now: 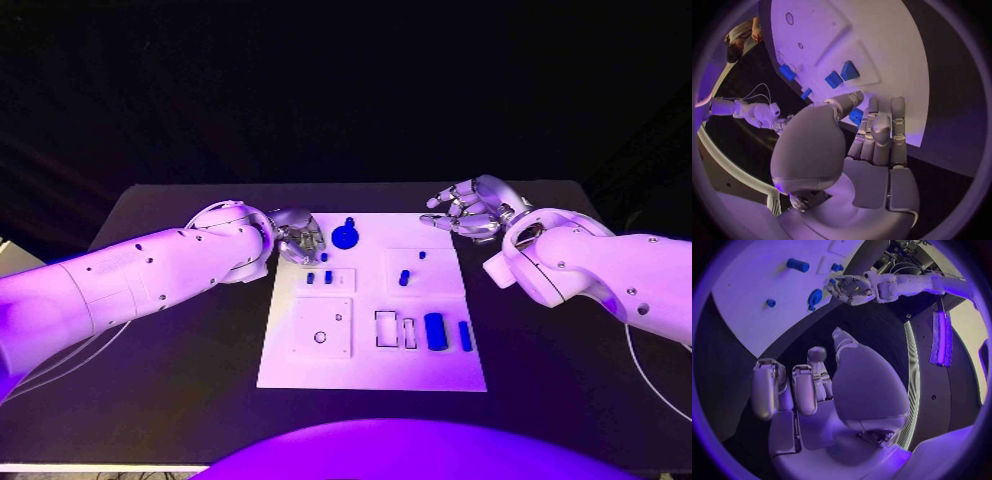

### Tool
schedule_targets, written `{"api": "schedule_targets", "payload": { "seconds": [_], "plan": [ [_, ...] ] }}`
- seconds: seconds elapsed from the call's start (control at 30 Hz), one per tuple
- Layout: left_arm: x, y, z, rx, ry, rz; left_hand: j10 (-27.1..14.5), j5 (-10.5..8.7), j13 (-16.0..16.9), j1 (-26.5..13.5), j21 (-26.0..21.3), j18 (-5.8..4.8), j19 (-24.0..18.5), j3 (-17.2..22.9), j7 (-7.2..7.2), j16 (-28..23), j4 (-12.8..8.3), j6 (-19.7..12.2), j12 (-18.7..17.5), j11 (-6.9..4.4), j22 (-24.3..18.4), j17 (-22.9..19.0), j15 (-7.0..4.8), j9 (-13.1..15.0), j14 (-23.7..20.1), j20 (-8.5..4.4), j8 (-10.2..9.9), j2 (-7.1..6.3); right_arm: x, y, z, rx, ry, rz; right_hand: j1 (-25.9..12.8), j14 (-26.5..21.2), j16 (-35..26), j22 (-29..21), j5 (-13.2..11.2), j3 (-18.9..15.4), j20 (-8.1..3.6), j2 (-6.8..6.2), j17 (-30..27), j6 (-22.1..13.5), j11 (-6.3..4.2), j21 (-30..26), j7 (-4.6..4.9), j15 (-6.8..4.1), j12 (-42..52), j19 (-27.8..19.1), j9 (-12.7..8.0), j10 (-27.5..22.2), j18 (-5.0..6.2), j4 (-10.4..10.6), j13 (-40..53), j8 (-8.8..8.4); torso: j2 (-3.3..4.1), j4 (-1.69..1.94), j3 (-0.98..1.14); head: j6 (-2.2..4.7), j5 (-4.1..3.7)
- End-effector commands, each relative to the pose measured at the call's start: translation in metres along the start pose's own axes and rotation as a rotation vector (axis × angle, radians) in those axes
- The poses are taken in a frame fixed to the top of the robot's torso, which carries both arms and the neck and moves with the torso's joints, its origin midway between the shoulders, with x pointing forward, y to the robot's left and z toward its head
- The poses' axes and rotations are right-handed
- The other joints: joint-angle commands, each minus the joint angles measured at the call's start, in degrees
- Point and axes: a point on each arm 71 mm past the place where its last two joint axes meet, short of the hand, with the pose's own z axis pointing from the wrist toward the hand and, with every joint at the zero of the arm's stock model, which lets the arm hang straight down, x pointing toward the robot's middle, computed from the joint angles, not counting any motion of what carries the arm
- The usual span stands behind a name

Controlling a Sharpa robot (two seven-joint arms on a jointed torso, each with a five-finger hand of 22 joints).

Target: Assemble the parts on the task board

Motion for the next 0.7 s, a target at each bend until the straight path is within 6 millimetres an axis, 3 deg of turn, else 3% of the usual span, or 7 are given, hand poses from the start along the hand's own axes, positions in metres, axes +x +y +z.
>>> {"api": "schedule_targets", "payload": {
  "seconds": [0.03,0.2,0.23,0.3,0.37,0.57,0.7],
  "plan": [
    [-0.003,0.007,-0.002,-0.023,-0.02,-0.007,-0.35,0.27,0.03,-0.54,-0.22,0.87,0.02,-0.34,0.11,0.07,-0.19,-0.41,-0.28,-0.1,-0.1,-0.21,-0.04,-0.11,-0.47,0.0,-0.25,-0.17,0.0,0.0,0.001,-0.026,0.027,-0.073,1.07,1.93,-0.49,8.04,0.3,0.51,-0.27,-0.06,0.58,-0.31,-0.91,-1.02,-0.04,-0.45,-4.59,-0.19,0.12,-2.39,0.55,-0.07,-4.45,0.65,0.02,-0.02,0.02,0.07,-0.08],
    [-0.009,0.017,-0.007,-0.037,-0.058,-0.018,-1.29,0.35,0.02,0.41,-0.33,0.84,-0.01,-0.04,0.91,-0.5,-0.69,0.21,-0.83,0.4,-0.19,-2.13,0.3,-0.19,-1.59,0.14,0.0,0.23,-0.002,-0.002,0.004,-0.056,0.038,-0.168,6.25,1.65,-1.04,7.28,0.73,4.45,-0.16,-1.51,-0.08,-0.2,-0.54,-2.84,0.39,-0.05,-13.63,-0.62,0.02,-4.72,0.82,-0.01,-12.88,1.61,-0.02,-0.09,0.05,0.24,-0.09],
    [-0.01,0.02,-0.008,-0.037,-0.069,-0.027,-1.5,0.36,0.04,0.72,-0.29,0.83,-0.02,0.19,1.11,-0.81,-0.91,0.77,-0.91,0.58,-0.18,-3.25,0.42,-0.14,-2.15,0.2,0.3,0.32,-0.002,-0.002,0.004,-0.066,0.042,-0.198,7.5,1.71,-0.95,7.31,0.64,6.7,-0.01,-2.45,0.08,-0.07,-0.33,-2.93,0.35,0.02,-16.94,-0.55,-0.16,-4.18,0.8,-0.03,-16.6,1.78,-0.02,-0.09,0.04,0.27,-0.11],
    [-0.013,0.023,-0.011,-0.036,-0.084,-0.047,-2.26,0.34,0.0,1.09,-0.28,0.82,-0.2,0.65,1.37,-1.74,-1.31,1.71,-1.13,0.99,-0.16,-5.94,0.72,-0.09,-3.62,0.39,0.83,0.34,-0.002,-0.002,0.005,-0.086,0.047,-0.247,8.21,1.79,-0.85,7.38,0.55,9.43,0.27,-3.39,0.27,0.26,-0.2,-3.0,0.4,0.0,-21.22,-0.47,-0.37,-3.99,0.73,-0.17,-21.26,1.96,0.02,-0.04,0.04,0.37,-0.21],
    [-0.017,0.027,-0.015,-0.029,-0.106,-0.1,-2.39,0.35,0.04,1.19,-0.15,0.83,-0.26,0.99,1.49,-1.7,-1.5,2.54,-1.04,1.21,-0.09,-5.82,0.93,-0.04,-3.51,0.56,1.31,0.46,-0.001,0.0,0.006,-0.116,0.054,-0.318,8.54,1.9,-0.68,7.48,0.61,11.12,0.11,-4.03,0.55,0.93,-0.13,-2.92,0.18,0.13,-23.84,-0.37,-0.41,-4.18,0.79,-0.35,-24.1,2.26,0.04,0.01,0.04,0.49,-0.41],
    [-0.034,0.035,-0.033,0.082,-0.23,-0.461,-2.16,0.11,0.92,1.06,-0.81,0.86,-2.06,1.42,1.96,-7.07,-2.13,6.07,0.95,1.59,-0.33,-18.39,1.2,0.28,-10.56,0.97,3.88,1.52,0.006,0.003,0.012,-0.188,0.081,-0.535,8.72,2.43,-0.04,8.25,0.19,15.36,-0.11,-5.92,1.59,2.11,-0.35,-1.74,-0.72,-0.08,-29.82,0.32,-0.59,-2.9,0.54,-0.67,-31.76,2.69,0.03,0.01,0.1,0.88,-1.57],
    [-0.044,0.03,-0.048,0.217,-0.301,-0.658,-3.1,-0.05,1.64,0.11,-2.17,0.87,-2.5,-0.39,2.01,-8.41,-1.44,5.24,2.5,1.6,-1.24,-19.77,1.31,0.1,-11.09,1.12,4.24,2.42,0.009,0.002,0.016,-0.202,0.09,-0.64,8.18,2.5,-0.65,8.92,-0.05,16.34,-0.53,-6.59,0.24,1.97,-0.4,-0.47,-0.92,-0.08,-31.94,0.95,-0.73,-2.36,0.28,-0.8,-34.77,2.51,0.04,0.09,0.01,1.03,-1.94]
  ]
}}
